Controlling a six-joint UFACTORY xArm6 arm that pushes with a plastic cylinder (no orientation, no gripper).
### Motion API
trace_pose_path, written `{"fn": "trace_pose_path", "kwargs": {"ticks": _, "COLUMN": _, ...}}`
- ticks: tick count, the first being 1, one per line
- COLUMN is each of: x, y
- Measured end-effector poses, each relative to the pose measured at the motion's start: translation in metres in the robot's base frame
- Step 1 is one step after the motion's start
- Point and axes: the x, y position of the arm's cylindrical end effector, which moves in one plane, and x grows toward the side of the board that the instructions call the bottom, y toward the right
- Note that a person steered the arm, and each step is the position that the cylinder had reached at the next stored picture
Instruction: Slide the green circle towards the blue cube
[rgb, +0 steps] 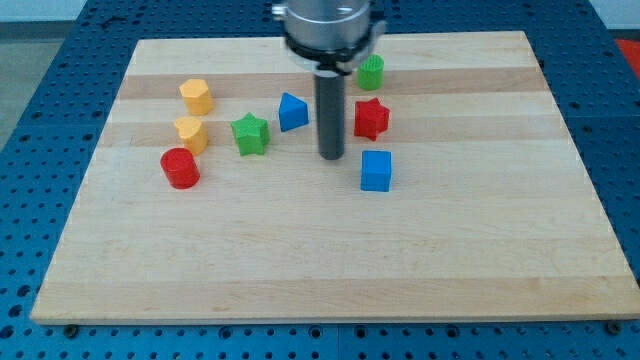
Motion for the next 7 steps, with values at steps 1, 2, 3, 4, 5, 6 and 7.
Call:
{"fn": "trace_pose_path", "kwargs": {"ticks": 1, "x": -0.009, "y": 0.047}}
{"fn": "trace_pose_path", "kwargs": {"ticks": 2, "x": -0.06, "y": 0.078}}
{"fn": "trace_pose_path", "kwargs": {"ticks": 3, "x": -0.106, "y": 0.084}}
{"fn": "trace_pose_path", "kwargs": {"ticks": 4, "x": -0.145, "y": 0.084}}
{"fn": "trace_pose_path", "kwargs": {"ticks": 5, "x": -0.152, "y": 0.081}}
{"fn": "trace_pose_path", "kwargs": {"ticks": 6, "x": -0.146, "y": 0.062}}
{"fn": "trace_pose_path", "kwargs": {"ticks": 7, "x": -0.151, "y": 0.049}}
